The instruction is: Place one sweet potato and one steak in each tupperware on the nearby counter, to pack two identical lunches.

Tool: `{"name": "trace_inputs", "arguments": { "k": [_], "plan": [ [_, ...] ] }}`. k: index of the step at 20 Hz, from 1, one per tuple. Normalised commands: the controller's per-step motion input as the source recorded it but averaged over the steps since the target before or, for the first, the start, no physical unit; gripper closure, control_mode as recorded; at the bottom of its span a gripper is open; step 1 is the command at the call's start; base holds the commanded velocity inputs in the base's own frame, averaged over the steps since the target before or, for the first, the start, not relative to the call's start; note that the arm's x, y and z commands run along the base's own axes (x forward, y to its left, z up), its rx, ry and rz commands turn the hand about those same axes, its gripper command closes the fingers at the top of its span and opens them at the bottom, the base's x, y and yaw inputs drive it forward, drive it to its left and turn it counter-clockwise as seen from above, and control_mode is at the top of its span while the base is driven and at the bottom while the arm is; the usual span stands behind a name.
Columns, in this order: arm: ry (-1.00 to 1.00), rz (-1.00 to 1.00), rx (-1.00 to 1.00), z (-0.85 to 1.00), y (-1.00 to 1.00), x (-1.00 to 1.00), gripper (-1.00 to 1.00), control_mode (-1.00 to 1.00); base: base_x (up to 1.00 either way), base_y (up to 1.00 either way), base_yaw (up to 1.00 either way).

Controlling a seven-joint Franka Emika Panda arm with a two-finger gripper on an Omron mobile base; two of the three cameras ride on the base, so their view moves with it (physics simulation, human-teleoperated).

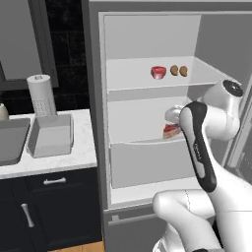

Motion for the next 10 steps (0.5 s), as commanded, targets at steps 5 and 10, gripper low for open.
{"name": "trace_inputs", "arguments": {
  "k": [5, 10],
  "plan": [
    [0.25, -0.02, -0.22, 0.23, 0.0, -1.0, 1.0, -1.0, 0.0, 0.0, 0.0],
    [-0.11, 0.01, -0.12, 0.02, 0.19, -1.0, 1.0, -1.0, 0.0, 0.0, 0.0]
  ]
}}
